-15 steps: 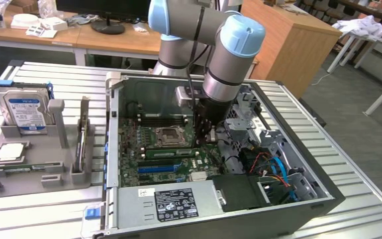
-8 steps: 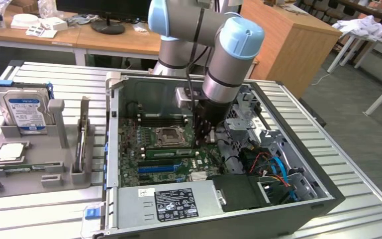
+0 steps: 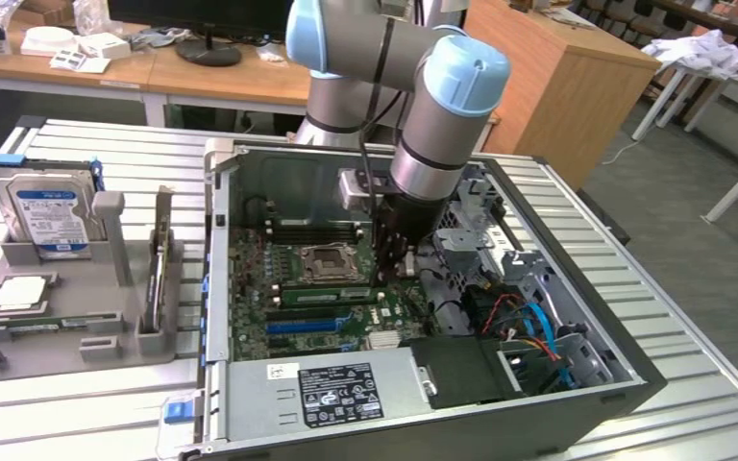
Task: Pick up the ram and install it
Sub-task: 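Press down the ram until it locks into place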
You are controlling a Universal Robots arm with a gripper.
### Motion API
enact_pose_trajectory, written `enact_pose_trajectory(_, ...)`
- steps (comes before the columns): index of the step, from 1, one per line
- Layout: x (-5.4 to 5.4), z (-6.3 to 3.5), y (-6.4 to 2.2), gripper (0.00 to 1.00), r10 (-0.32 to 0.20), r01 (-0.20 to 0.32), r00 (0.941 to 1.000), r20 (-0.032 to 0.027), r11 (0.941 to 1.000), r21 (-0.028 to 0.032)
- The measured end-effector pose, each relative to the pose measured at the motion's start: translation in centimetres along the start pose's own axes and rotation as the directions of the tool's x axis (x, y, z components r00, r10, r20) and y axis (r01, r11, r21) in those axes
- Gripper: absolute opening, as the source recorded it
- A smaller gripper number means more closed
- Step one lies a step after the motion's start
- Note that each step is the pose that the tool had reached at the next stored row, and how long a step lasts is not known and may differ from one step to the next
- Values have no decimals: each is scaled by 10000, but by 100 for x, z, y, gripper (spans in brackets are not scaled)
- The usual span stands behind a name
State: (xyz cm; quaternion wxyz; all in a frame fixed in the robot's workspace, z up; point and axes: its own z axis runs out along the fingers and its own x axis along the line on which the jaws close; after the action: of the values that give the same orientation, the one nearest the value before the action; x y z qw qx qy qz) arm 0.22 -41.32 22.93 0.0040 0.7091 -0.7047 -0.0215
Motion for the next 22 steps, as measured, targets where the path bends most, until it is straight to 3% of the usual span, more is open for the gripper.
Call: enact_pose_trajectory(22, 1, 40, -2, 11, -1, 1, 10000, 6, 10000, 0)
